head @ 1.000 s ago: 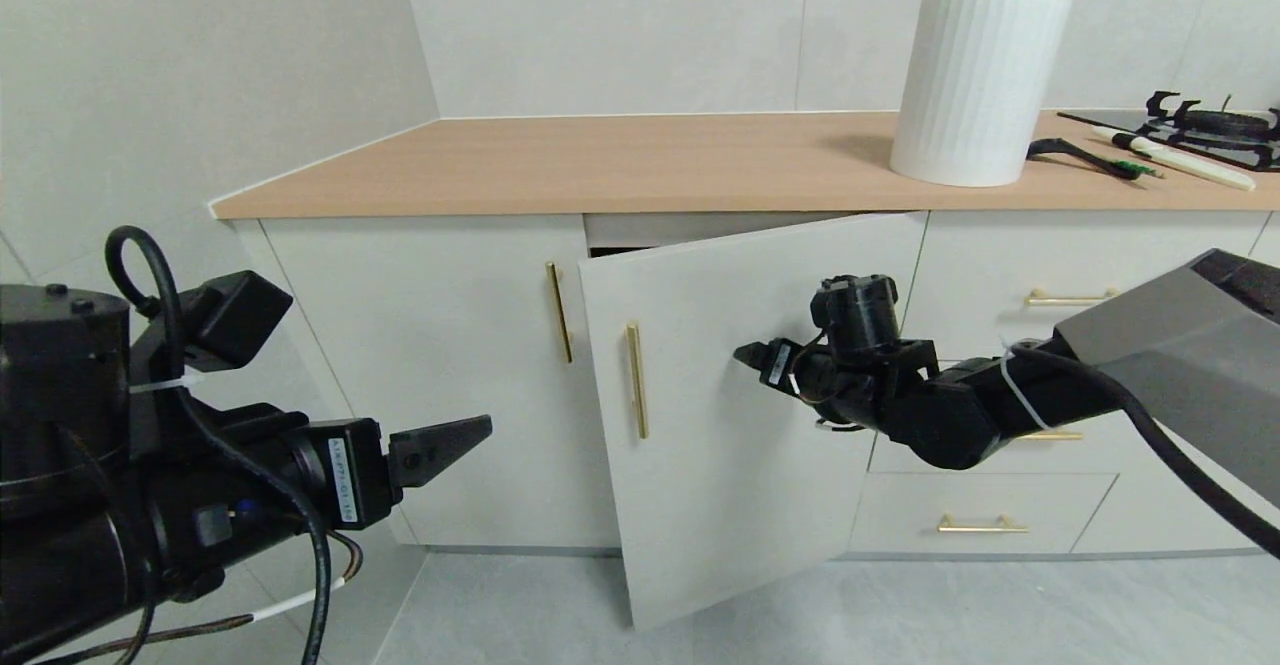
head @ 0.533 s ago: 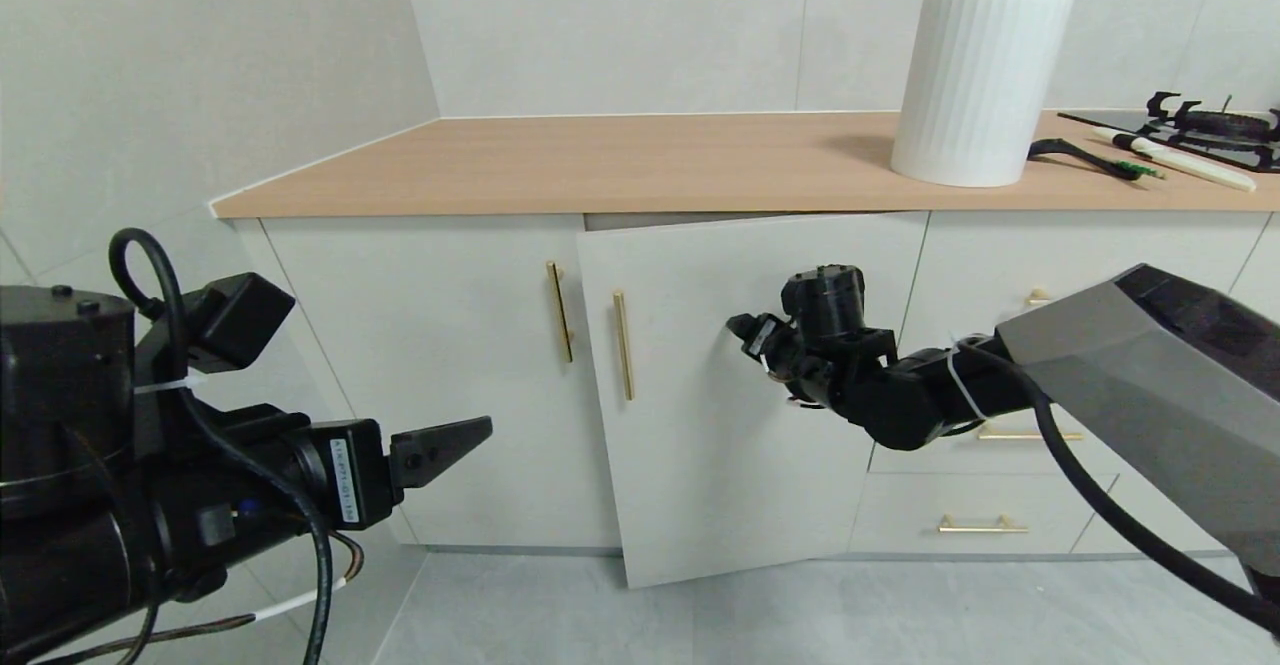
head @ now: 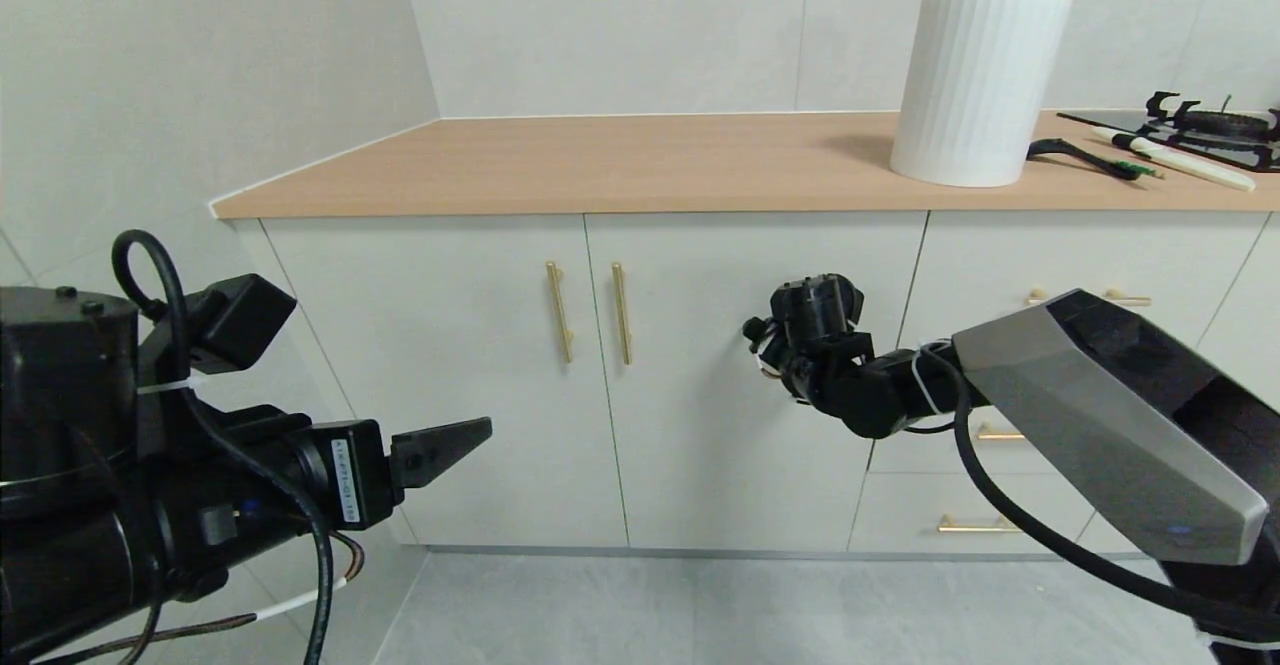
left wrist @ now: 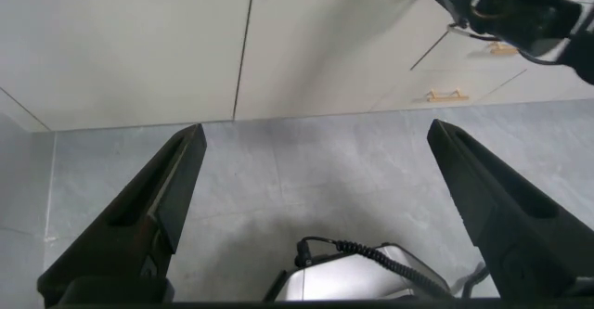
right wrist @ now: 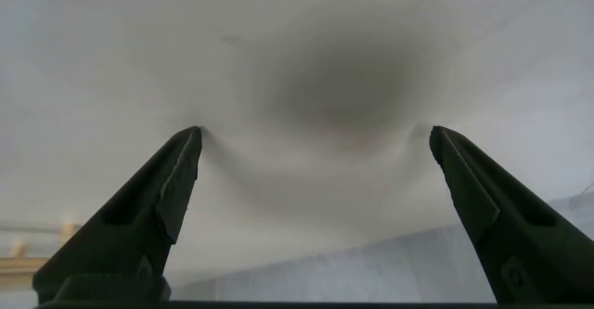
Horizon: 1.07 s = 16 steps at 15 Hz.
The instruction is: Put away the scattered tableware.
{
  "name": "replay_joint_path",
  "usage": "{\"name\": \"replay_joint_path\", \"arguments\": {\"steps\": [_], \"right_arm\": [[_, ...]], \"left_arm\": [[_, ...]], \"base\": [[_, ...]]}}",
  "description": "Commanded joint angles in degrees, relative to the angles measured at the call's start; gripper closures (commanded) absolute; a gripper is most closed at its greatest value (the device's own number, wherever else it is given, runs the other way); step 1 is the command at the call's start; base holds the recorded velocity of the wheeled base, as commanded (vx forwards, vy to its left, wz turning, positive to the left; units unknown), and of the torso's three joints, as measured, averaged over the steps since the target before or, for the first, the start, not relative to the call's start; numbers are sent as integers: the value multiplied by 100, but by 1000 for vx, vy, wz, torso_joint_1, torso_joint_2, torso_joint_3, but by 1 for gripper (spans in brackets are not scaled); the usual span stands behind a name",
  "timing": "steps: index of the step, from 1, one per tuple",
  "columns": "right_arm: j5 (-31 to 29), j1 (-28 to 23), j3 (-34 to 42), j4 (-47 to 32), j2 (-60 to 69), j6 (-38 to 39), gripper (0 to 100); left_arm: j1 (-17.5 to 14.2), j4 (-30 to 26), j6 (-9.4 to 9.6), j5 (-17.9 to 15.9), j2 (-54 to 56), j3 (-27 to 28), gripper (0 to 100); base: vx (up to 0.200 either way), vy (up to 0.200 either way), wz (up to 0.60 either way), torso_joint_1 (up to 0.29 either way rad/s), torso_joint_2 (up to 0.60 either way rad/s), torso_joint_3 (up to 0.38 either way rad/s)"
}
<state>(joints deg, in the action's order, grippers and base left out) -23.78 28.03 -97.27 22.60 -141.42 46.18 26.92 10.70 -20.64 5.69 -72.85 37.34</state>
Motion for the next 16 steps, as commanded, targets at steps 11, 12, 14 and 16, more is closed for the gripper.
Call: {"name": "replay_joint_path", "arguments": {"steps": [11,12,14,16], "right_arm": [[1623,397,2608,166,2470,-171,0],[1710,397,2889,227,2725,-443,0],[1710,397,3267,421,3130,-803,0],[1649,572,3671,508,3833,-1093,0]], "left_arm": [[-2,2,-2,-7,8,-7,0],[-2,2,-2,-7,8,-7,0],[-2,2,7,-7,34,-25,0],[-2,2,25,2,148,-69,0]], "base": [[0,0,0,0,0,0],[0,0,0,0,0,0],[0,0,0,0,0,0],[0,0,0,0,0,0]]}}
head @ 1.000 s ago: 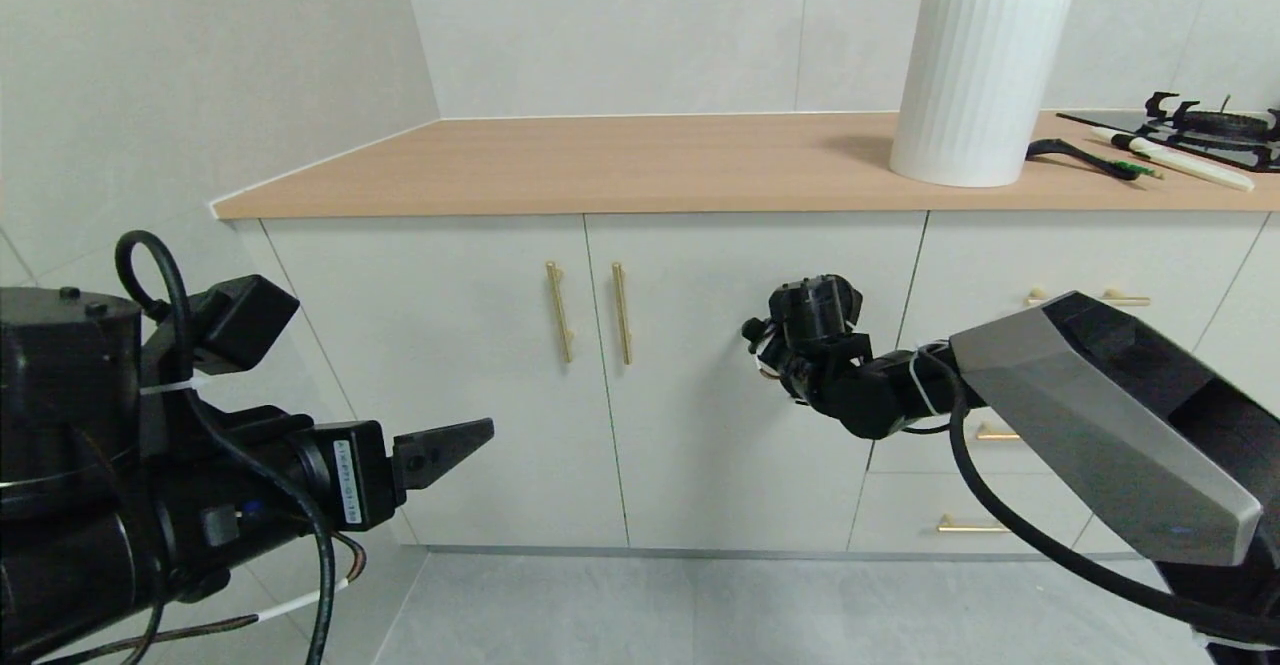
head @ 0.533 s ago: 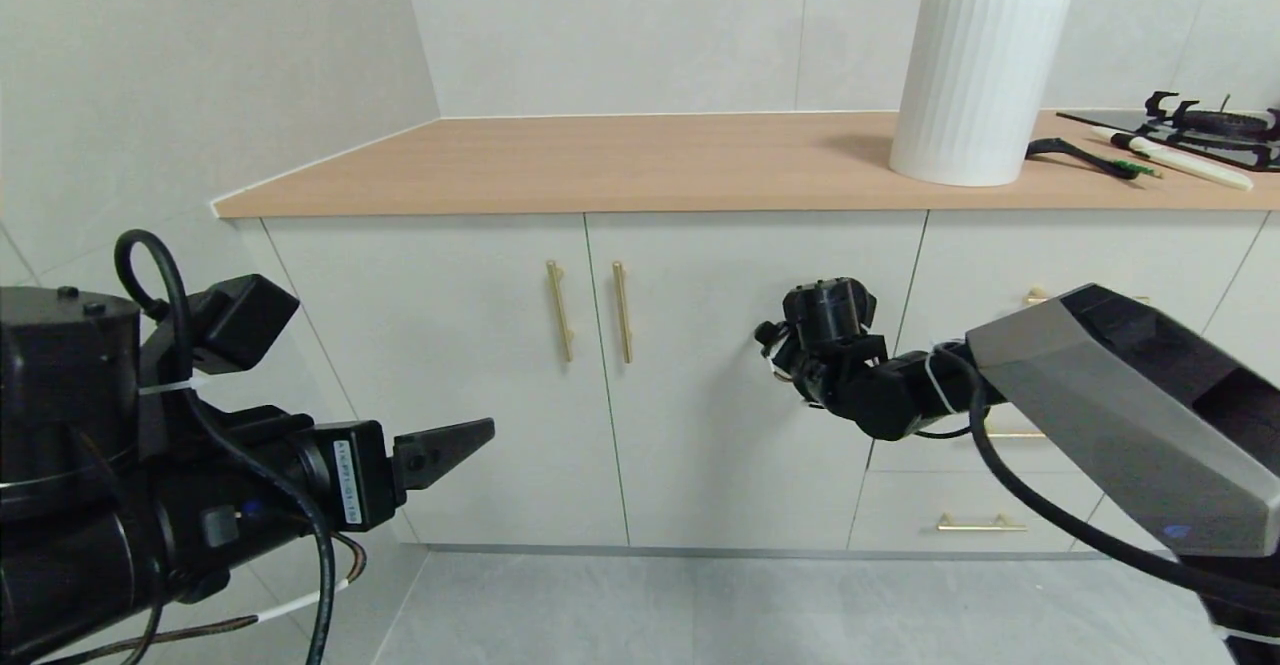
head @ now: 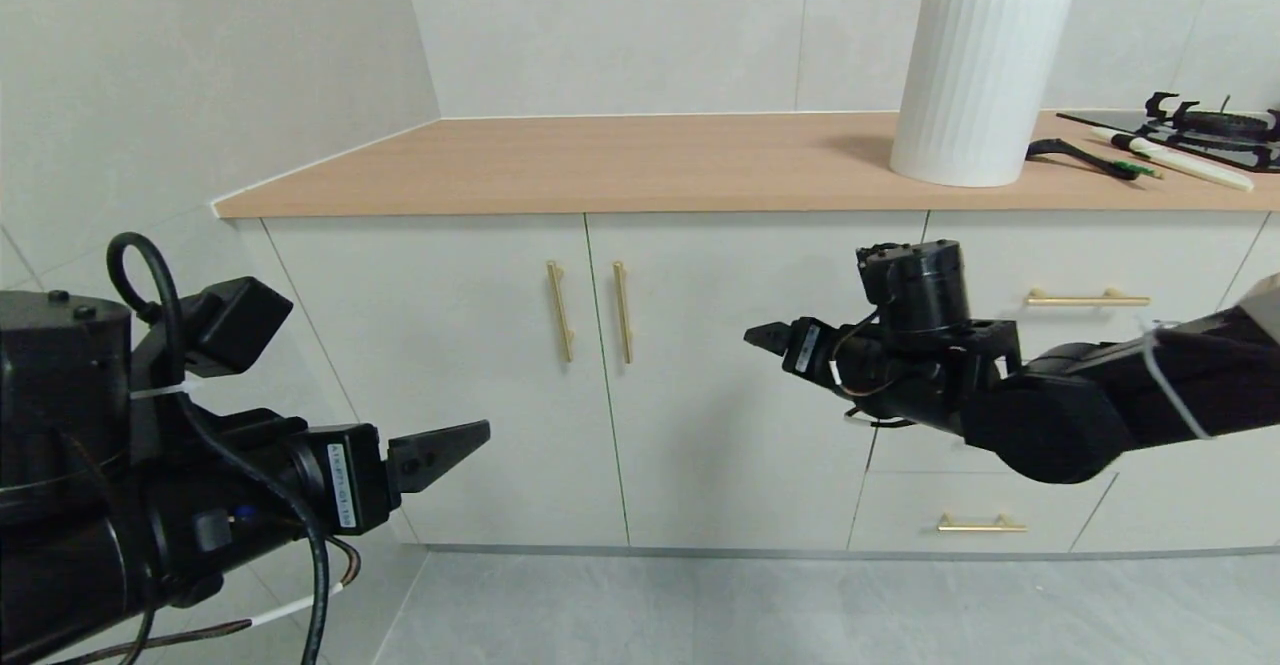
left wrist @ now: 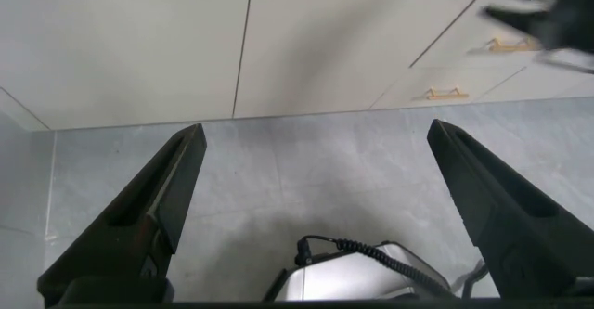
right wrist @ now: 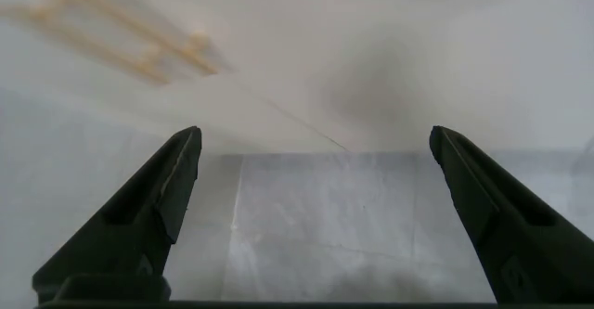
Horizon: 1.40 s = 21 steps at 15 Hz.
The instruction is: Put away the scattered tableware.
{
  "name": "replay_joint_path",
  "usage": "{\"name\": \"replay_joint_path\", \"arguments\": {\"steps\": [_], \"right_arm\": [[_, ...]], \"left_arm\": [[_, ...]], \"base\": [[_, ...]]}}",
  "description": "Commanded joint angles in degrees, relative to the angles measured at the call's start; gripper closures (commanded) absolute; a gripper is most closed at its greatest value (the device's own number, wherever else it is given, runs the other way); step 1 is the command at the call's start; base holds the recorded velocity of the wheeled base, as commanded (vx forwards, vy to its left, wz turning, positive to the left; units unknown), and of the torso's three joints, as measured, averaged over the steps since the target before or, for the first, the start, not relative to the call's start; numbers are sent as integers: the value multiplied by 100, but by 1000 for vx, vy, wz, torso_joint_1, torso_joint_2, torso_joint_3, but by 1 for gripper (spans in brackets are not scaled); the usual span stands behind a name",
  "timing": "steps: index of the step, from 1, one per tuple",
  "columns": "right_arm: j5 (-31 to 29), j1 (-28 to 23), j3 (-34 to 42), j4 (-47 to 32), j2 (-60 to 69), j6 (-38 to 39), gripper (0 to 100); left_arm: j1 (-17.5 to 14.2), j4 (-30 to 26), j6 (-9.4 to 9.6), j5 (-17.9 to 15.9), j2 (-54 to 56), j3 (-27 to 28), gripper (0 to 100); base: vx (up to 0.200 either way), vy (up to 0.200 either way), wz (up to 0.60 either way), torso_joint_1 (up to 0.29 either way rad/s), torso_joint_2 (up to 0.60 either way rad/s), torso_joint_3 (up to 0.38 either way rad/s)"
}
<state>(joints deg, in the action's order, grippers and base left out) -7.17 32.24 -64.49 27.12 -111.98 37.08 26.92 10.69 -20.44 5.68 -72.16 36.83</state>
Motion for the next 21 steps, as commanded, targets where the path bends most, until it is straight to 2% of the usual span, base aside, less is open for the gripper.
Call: {"name": "replay_joint_path", "arguments": {"steps": [1,4,6,7,9,10,11,12,13,14,15,16,18,19,20,21], "right_arm": [[-74,256,701,39,1319,-342,0],[-285,326,2081,47,3095,-1124,0],[-558,282,2582,3,3956,-1370,0],[-883,159,2995,-58,4791,-1863,0],[-1067,-148,3390,-128,5758,-2592,0],[-1094,-465,3628,-418,6689,-3093,0],[-1067,-1071,3707,-972,7445,-3322,0],[-1015,-1414,3707,-1403,7920,-3339,0],[-936,-1598,3680,-1842,8333,-3348,0],[-892,-1713,3566,-2748,9159,-3410,0],[-944,-1774,3504,-3336,9766,-3594,0],[-944,-1906,3461,-3732,10196,-3647,0],[-936,-2231,3461,-4207,10618,-3647,0],[-936,-2433,3504,-4207,10627,-3577,0],[-883,-2697,3619,-4198,10627,-3445,0],[-786,-2890,3733,-4207,10689,-3392,0]], "left_arm": [[-2,3,14,3,158,-44,0],[-64,3,14,91,659,-237,0],[-81,-23,32,153,1125,-510,0],[-99,-41,234,293,1696,-800,0],[-240,-41,392,408,2426,-1099,0],[-433,-50,629,408,3146,-1292,0],[-617,-76,814,399,3797,-1406,0],[-697,-190,893,399,4157,-1450,0],[-776,-392,972,399,4465,-1450,0],[-978,-955,1183,399,5027,-1424,0],[-1241,-1271,1359,390,5387,-1442,0],[-1417,-1447,1420,328,5713,-1494,0],[-1716,-1658,1429,126,6258,-1609,0],[-1892,-1799,1561,100,6627,-1705,0],[-1997,-1825,1710,205,6662,-1793,0],[-2076,-1772,1684,645,6653,-1802,0]], "base": [[0,0,0,0,0,0],[0,0,0,0,0,0],[0,0,0,0,0,0],[0,0,0,0,0,0],[0,0,0,0,0,0],[0,0,0,0,0,0],[0,0,0,0,0,0],[0,0,0,0,0,0],[0,0,0,0,0,0],[0,0,0,0,0,0],[0,0,0,0,0,0],[0,0,0,0,0,0],[0,0,0,0,0,0],[0,0,0,0,0,0],[0,0,0,0,0,0],[0,0,0,0,0,0]]}}
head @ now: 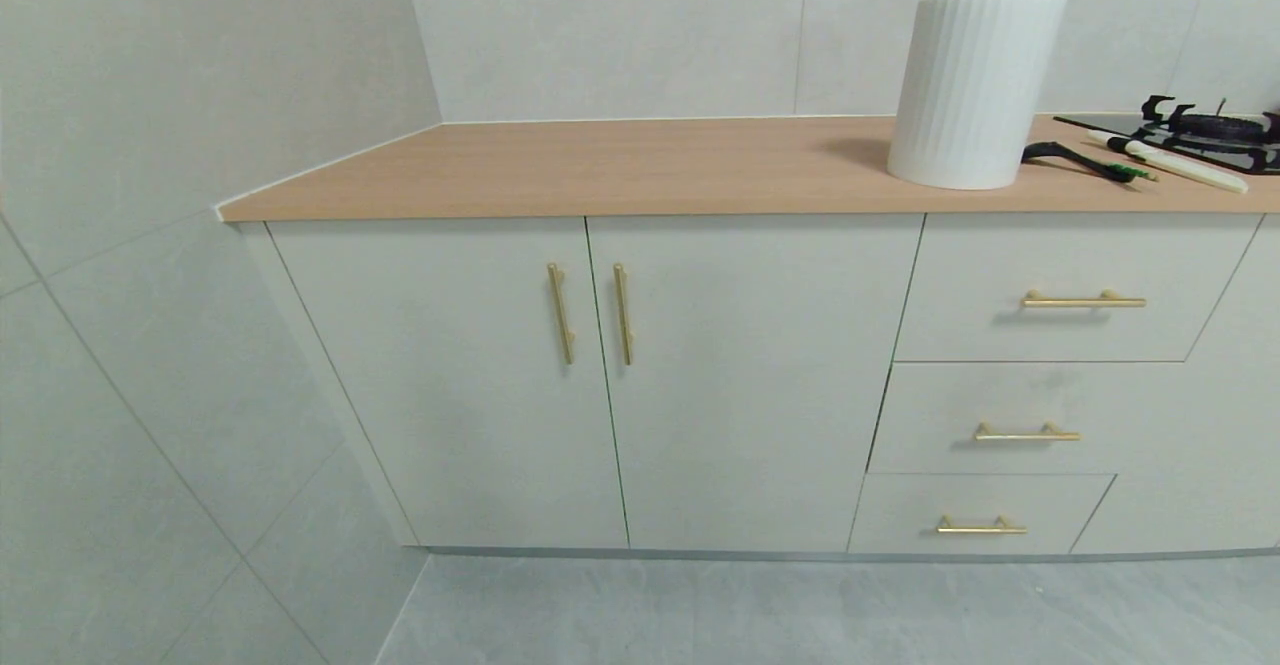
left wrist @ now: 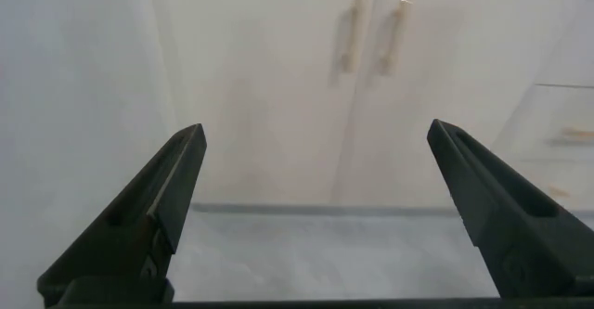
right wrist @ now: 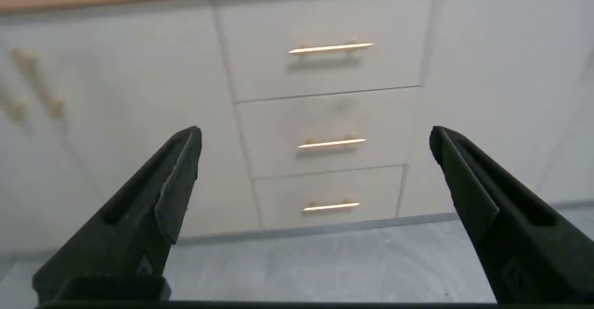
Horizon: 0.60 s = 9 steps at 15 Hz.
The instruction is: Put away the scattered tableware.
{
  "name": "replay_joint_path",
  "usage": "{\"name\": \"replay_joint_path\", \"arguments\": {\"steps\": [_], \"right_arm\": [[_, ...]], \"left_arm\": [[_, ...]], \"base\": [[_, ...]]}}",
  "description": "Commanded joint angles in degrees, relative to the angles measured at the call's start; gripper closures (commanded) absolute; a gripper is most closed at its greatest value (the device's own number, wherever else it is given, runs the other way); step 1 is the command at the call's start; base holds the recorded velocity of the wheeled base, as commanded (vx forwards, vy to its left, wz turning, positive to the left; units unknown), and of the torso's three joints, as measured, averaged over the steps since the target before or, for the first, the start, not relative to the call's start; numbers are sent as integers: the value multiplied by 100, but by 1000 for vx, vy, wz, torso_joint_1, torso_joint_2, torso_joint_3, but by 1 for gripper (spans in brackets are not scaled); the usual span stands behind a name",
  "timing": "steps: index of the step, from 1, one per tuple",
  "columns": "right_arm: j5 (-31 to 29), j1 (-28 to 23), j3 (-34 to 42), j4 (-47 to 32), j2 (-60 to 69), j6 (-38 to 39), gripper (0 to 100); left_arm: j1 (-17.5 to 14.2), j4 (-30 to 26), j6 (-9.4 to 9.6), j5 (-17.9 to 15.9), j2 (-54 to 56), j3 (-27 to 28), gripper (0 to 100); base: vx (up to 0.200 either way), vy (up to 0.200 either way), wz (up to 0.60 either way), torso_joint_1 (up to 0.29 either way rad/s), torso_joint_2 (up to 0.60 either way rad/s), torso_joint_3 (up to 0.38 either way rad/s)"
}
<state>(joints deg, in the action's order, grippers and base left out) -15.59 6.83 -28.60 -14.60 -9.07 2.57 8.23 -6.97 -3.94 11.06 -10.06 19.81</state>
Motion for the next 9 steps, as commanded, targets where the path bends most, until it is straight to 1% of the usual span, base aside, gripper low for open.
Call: {"name": "replay_joint_path", "arguments": {"steps": [1,2,3,4,5,6,7,8,9], "right_arm": [[197,-551,294,-34,573,50,0],[232,-595,329,-34,635,50,0],[276,-718,557,-69,907,59,0],[258,-718,830,37,898,77,0],[267,-718,953,89,898,103,0],[267,-718,1375,239,898,112,0],[276,-718,1893,687,898,103,0],[311,-718,2350,1355,898,94,0],[487,-709,2763,1997,898,50,0]], "left_arm": [[-454,12,60,318,487,-100,0],[-533,3,77,292,522,-100,0],[-779,-50,332,-51,944,-188,0],[-823,-32,710,-218,1006,-425,0],[-823,21,737,-130,1006,-548,0],[-823,144,798,-148,1006,-821,0],[-823,328,895,-200,1006,-1111,0],[-823,627,904,-218,1006,-1427,0],[-823,1014,921,-280,1006,-1779,0]], "base": [[0,0,0,0,0,0],[0,0,0,0,0,0],[0,0,0,0,0,0],[0,0,0,0,0,0],[0,0,0,0,0,0],[0,0,0,0,0,0],[0,0,0,0,0,0],[0,0,0,0,0,0],[0,0,0,0,0,0]]}}
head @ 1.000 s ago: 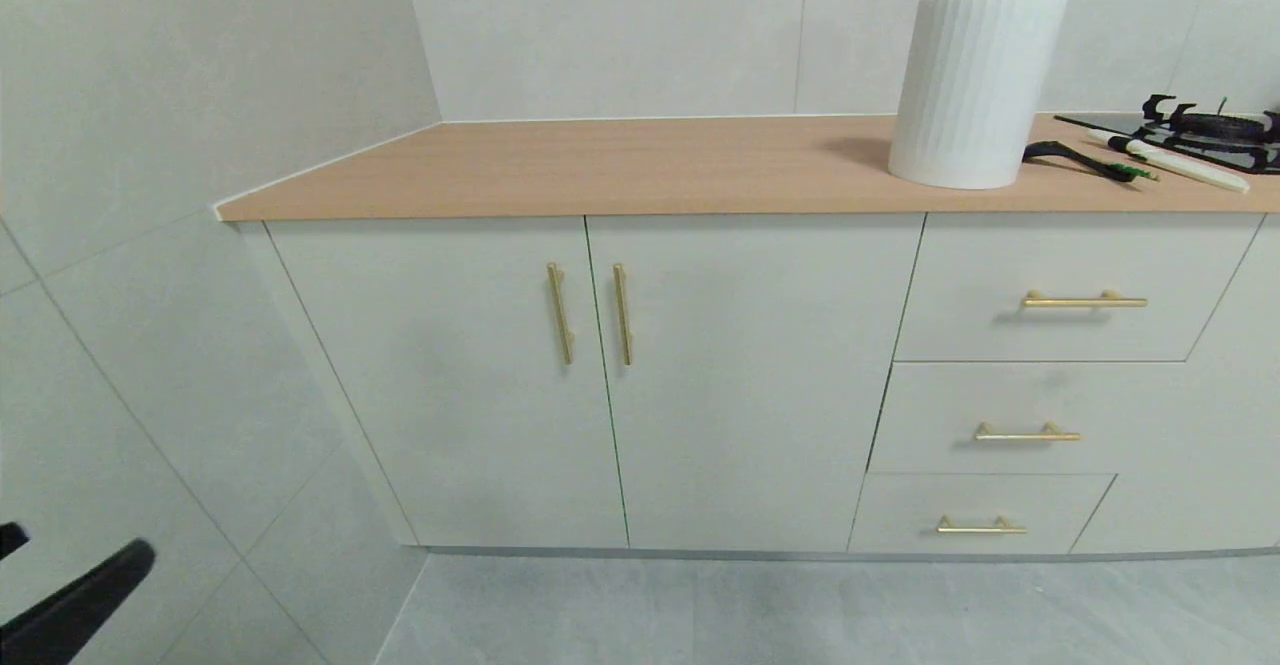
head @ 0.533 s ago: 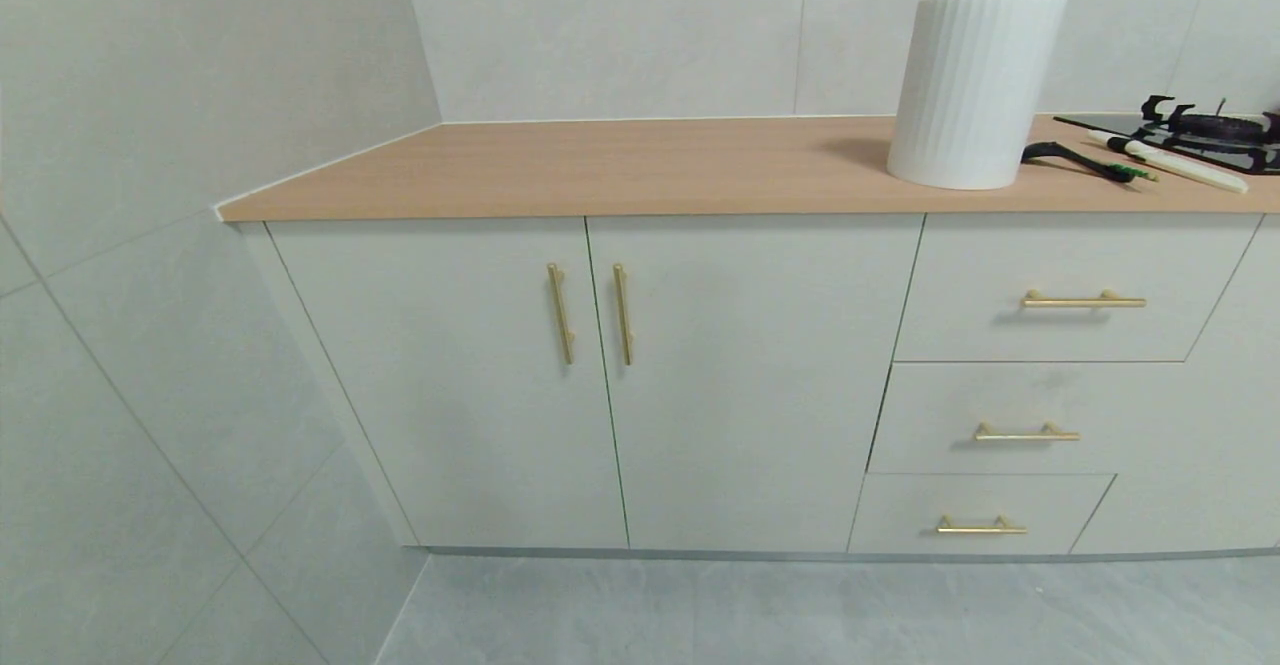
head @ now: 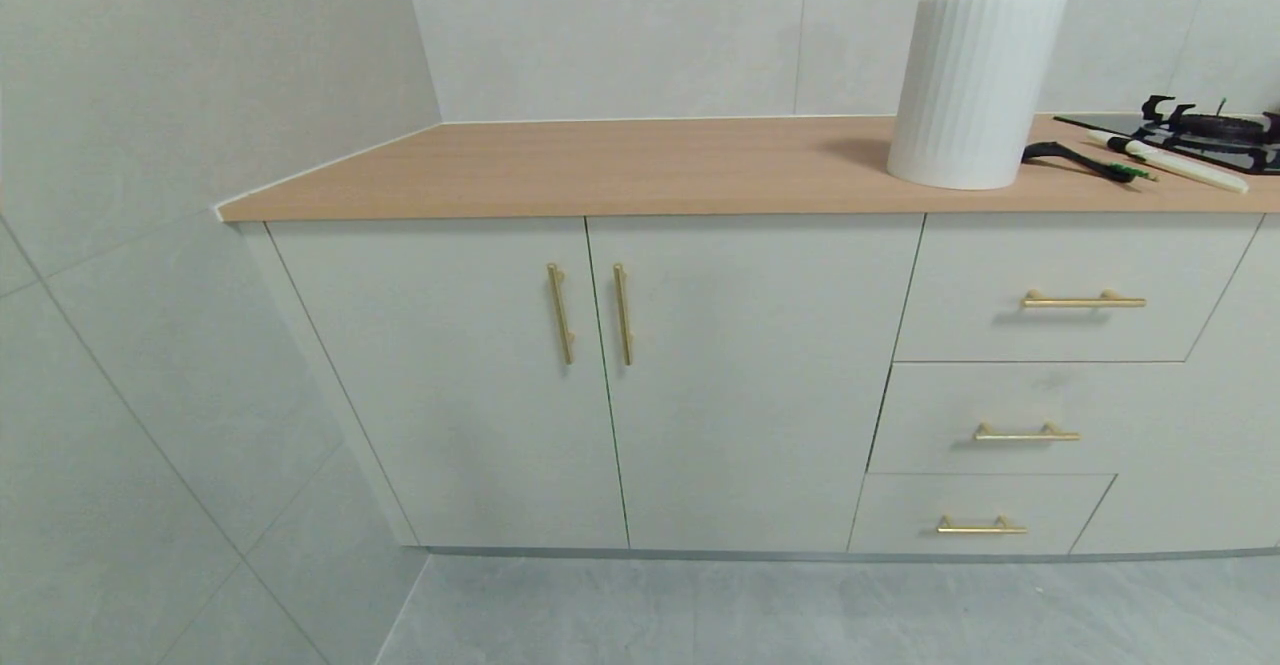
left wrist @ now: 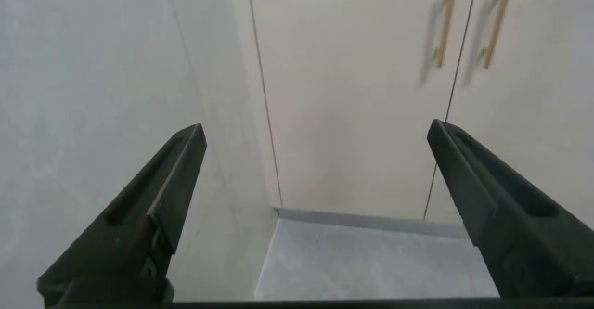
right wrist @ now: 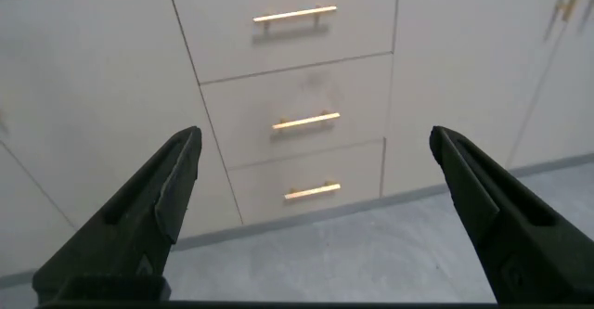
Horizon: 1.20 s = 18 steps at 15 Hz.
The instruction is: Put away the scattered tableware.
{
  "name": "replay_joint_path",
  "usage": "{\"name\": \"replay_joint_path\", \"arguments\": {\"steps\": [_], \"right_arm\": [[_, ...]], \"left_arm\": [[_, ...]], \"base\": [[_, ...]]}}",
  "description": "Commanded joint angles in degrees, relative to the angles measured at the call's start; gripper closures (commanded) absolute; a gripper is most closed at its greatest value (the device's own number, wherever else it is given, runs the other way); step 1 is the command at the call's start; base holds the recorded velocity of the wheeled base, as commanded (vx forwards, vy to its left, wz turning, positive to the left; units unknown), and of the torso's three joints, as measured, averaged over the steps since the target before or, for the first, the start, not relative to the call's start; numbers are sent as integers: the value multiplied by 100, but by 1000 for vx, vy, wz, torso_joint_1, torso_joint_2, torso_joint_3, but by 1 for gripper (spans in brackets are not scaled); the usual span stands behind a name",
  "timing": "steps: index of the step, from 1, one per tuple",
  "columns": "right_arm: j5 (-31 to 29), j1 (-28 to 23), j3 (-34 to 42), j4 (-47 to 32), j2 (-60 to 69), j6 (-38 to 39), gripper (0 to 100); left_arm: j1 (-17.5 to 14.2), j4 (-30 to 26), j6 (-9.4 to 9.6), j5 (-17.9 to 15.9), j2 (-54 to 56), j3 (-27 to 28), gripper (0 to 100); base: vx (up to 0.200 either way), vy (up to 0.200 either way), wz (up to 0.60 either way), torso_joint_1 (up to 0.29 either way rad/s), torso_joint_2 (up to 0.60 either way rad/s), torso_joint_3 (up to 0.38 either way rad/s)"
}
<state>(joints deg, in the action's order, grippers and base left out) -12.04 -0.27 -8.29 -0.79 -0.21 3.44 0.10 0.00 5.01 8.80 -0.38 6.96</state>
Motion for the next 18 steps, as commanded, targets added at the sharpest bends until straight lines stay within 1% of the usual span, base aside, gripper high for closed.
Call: {"name": "replay_joint_path", "arguments": {"steps": [1,2,3,4,5,6,8,10,11,12,17,18], "right_arm": [[519,0,829,782,12,-115,0],[651,0,829,738,12,-115,0],[923,-8,829,642,12,-124,0],[1064,0,829,378,12,-159,0],[1160,0,803,-70,12,-186,0],[1196,-8,820,44,12,-194,0],[1222,0,820,62,12,-212,0],[1248,-8,829,62,12,-247,0],[1248,0,829,62,12,-247,0],[1257,0,829,62,12,-265,0],[1266,0,829,62,12,-291,0],[1301,0,829,62,12,-282,0]], "left_arm": [[-10,563,35,-177,38,-696,0],[-10,536,9,-247,38,-696,0],[-10,360,0,-493,38,-696,0],[-10,211,-26,-652,38,-696,0],[-10,70,-70,-898,38,-696,0],[-10,-44,-106,-959,38,-687,0],[-10,-35,-106,-977,38,-687,0],[-10,-26,-202,-959,38,-687,0],[-10,-18,-475,-915,38,-687,0],[-10,-18,-510,-907,38,-687,0],[-10,-18,-483,-907,38,-687,0],[-10,-18,-448,-907,38,-687,0]], "base": [[0,0,0,0,0,0],[0,0,0,0,0,0],[0,0,0,0,0,0],[0,0,0,0,0,0],[0,0,0,0,0,0],[0,0,0,0,0,0],[0,0,0,0,0,0],[0,0,0,0,0,0],[0,0,0,0,0,0],[0,0,0,0,0,0],[0,0,0,0,0,0],[0,0,0,0,0,0]]}}
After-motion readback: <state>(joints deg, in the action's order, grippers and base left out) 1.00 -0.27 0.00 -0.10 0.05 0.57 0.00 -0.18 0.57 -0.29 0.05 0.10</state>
